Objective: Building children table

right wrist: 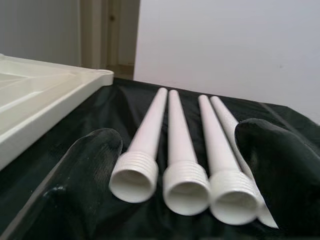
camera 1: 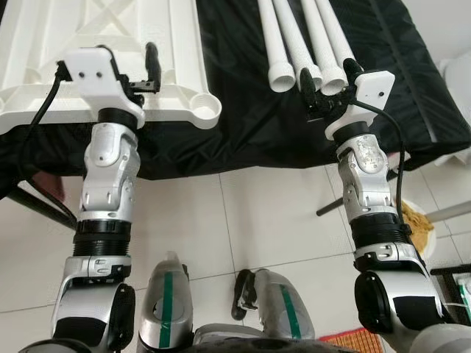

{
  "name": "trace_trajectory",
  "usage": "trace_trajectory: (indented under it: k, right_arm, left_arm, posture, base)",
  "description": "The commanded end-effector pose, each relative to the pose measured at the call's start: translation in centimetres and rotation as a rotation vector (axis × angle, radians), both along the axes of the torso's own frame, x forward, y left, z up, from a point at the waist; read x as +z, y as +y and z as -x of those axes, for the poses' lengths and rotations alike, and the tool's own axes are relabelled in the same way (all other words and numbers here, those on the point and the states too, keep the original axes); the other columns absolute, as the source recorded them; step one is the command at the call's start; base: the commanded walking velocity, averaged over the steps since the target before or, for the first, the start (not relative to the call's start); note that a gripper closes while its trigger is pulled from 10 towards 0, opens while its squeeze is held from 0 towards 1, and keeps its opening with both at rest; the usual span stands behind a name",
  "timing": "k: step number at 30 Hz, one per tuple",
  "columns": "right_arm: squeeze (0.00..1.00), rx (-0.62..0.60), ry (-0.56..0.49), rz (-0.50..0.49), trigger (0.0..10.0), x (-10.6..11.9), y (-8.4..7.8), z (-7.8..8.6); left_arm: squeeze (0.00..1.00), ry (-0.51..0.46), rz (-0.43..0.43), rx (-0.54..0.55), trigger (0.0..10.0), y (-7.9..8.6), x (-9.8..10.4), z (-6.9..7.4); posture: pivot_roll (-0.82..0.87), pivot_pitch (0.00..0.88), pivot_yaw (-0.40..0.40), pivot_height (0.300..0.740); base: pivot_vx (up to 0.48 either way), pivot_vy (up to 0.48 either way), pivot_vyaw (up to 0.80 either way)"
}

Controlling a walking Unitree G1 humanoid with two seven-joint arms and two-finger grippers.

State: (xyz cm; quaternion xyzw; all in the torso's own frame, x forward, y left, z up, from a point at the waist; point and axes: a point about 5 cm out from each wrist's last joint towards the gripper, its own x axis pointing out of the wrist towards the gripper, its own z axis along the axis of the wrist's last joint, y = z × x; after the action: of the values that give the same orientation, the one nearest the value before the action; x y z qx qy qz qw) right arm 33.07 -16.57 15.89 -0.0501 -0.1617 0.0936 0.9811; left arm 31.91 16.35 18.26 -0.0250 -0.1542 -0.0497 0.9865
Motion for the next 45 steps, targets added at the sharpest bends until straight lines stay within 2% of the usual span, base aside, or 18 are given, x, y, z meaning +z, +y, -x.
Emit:
trace_trajectory:
  k: [1, 7, 13, 26, 30, 45]
  right_arm:
    - [0.00, -0.012, 0.006, 0.025, 10.0, 0.1, -0.3, -0.3]
    - [0.00, -0.016, 0.006, 0.024, 10.0, 0.1, -0.4, -0.3]
    - [0.00, -0.028, 0.005, 0.020, 10.0, 0.0, -0.4, -0.4]
    - [0.00, -0.078, -0.015, 0.029, 10.0, 0.3, -1.3, -0.6]
    - [0.00, -0.071, -0.018, -0.026, 10.0, 0.6, -1.2, -0.9]
    - [0.00, -0.065, -0.037, -0.014, 10.0, 0.8, -1.2, -1.0]
  left_arm:
    - [0.00, 0.022, 0.012, -0.036, 10.0, -0.4, -0.2, -0.4]
    - [0.00, 0.045, -0.006, -0.039, 10.0, -0.9, -0.3, -0.8]
    - [0.00, 0.013, -0.068, -0.065, 10.0, -1.8, 0.6, -2.0]
    - [0.00, 0.005, -0.055, -0.060, 10.0, -1.4, 0.8, -2.3]
    - [0.00, -0.006, -0.045, -0.054, 10.0, -1.3, 0.8, -2.2]
    - [0.00, -0.035, -0.089, -0.039, 10.0, -0.8, 0.9, -1.7]
  posture:
    - [0.13, 0.040, -0.104, 0.740]
    - [0.13, 0.032, -0.094, 0.740]
    - [0.12, 0.006, -0.065, 0.740]
    - [0.11, 0.000, -0.054, 0.740]
    - [0.12, 0.000, -0.054, 0.740]
    - [0.13, 0.000, -0.058, 0.740]
  base:
    - [0.000, 0.000, 0.00]
    - [0.000, 0.000, 0.37]
    - [0.000, 0.000, 0.80]
    - [0.000, 0.000, 0.80]
    - [0.000, 0.000, 0.00]
    - [0.000, -0.018, 0.00]
